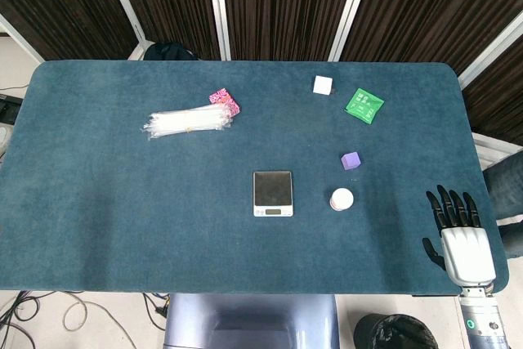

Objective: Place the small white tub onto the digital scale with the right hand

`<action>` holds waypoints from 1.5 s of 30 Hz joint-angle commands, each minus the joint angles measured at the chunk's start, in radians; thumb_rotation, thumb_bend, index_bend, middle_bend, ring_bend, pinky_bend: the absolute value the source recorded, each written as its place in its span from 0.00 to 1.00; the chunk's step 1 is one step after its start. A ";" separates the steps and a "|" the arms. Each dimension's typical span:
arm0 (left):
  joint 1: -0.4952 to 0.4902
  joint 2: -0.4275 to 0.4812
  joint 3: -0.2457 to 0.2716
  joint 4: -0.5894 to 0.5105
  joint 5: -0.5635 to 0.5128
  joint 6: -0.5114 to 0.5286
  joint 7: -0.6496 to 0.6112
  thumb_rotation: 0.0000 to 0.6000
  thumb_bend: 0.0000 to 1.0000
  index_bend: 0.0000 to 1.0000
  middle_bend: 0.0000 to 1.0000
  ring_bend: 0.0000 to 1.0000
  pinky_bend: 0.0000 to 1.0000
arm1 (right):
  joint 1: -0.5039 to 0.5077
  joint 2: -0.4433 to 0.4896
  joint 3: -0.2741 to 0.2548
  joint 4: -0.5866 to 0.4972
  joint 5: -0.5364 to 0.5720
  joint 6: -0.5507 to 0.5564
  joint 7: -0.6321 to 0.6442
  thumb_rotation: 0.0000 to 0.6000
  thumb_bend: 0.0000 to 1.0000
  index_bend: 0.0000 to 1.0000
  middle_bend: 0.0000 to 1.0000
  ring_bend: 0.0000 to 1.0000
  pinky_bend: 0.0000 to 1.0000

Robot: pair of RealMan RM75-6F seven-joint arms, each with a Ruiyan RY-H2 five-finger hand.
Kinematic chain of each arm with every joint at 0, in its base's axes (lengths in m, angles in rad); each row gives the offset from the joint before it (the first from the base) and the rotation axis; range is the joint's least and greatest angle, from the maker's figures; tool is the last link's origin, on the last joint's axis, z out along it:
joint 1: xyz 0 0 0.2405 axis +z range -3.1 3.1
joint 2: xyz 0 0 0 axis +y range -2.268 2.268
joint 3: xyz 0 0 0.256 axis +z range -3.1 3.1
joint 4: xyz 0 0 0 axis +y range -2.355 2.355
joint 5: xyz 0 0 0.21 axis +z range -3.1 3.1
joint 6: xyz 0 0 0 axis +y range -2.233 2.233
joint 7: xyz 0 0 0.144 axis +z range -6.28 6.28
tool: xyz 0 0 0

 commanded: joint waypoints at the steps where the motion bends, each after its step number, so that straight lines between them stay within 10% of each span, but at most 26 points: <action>1: -0.001 0.000 -0.001 -0.001 -0.003 -0.003 0.003 1.00 0.69 0.03 0.00 0.00 0.00 | 0.001 -0.001 -0.001 0.003 -0.002 -0.002 -0.001 1.00 0.37 0.00 0.00 0.03 0.00; 26: 0.006 0.003 0.003 -0.014 0.002 0.012 0.028 1.00 0.69 0.03 0.00 0.00 0.00 | 0.024 0.052 -0.039 -0.042 -0.021 -0.081 0.125 1.00 0.37 0.00 0.00 0.03 0.00; 45: 0.003 -0.003 0.004 -0.009 -0.006 0.002 0.042 1.00 0.69 0.03 0.00 0.00 0.00 | 0.357 0.062 0.096 -0.160 0.156 -0.542 0.002 1.00 0.37 0.00 0.08 0.11 0.00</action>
